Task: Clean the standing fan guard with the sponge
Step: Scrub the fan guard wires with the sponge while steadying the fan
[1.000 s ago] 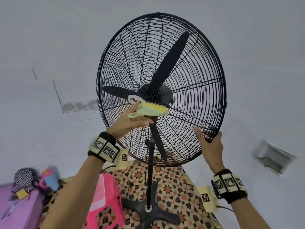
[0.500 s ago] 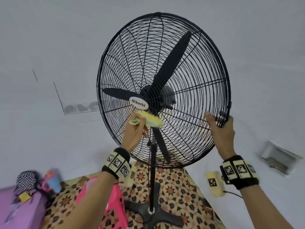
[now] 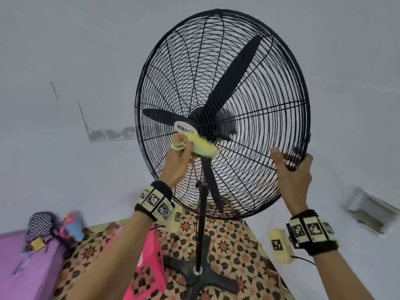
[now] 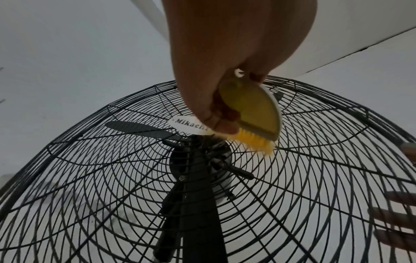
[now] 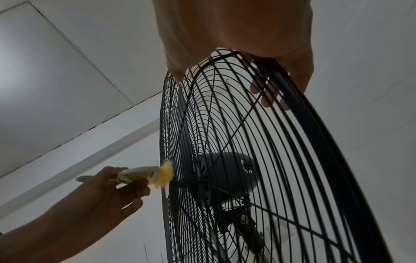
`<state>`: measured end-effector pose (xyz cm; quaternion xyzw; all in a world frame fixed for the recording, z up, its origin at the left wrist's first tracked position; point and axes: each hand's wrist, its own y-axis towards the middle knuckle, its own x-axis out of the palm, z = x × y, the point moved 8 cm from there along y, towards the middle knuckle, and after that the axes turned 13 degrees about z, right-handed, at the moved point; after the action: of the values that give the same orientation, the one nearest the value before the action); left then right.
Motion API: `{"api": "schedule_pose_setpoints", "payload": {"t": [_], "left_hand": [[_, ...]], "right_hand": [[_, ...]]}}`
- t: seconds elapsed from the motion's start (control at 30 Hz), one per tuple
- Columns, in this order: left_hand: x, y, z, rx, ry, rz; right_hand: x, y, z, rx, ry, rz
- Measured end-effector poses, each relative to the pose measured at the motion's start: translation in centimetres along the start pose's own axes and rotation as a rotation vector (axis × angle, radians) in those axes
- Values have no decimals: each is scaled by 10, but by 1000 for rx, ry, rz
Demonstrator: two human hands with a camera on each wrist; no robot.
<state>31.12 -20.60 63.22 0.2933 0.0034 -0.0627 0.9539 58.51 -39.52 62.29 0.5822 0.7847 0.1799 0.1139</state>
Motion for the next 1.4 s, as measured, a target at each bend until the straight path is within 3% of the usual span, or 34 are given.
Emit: {"api": "schedule_pose_setpoints", "payload": {"t": [0.2,0.37,0.53,0.6,0.73,0.9,1.1,1.27,1.4], "left_hand": [[2,7,-4,-27,175,-17],[5,-4,19,29,-54,34],[10,-28,-25,-77,68,-34],[6,-25,-21,-100,53,-40],[10,-23,7,-45,-102,-22],[12,-33,-19,-44,95,-111],[15,-36,13,68,-48,-36],[13,-40,-18,-14,135,-140],[12,-35,8,56,-61,-64]], "right_hand": [[-1,0,-3,-6,8,-13],[-1,-5,-4,-24,4,-17],[-2,-4,-6,-30,11,-11],[-2,-4,-7,-41,8,-4],[0,-8,-7,-56,-3,-1],[-3,-5,-6,-41,3,-5],[-2,-10,-9,-61,-8,-10],[-5,-8,-10,-44,-2,-1],[-1,-12,-10,-67,-2,-3]]}}
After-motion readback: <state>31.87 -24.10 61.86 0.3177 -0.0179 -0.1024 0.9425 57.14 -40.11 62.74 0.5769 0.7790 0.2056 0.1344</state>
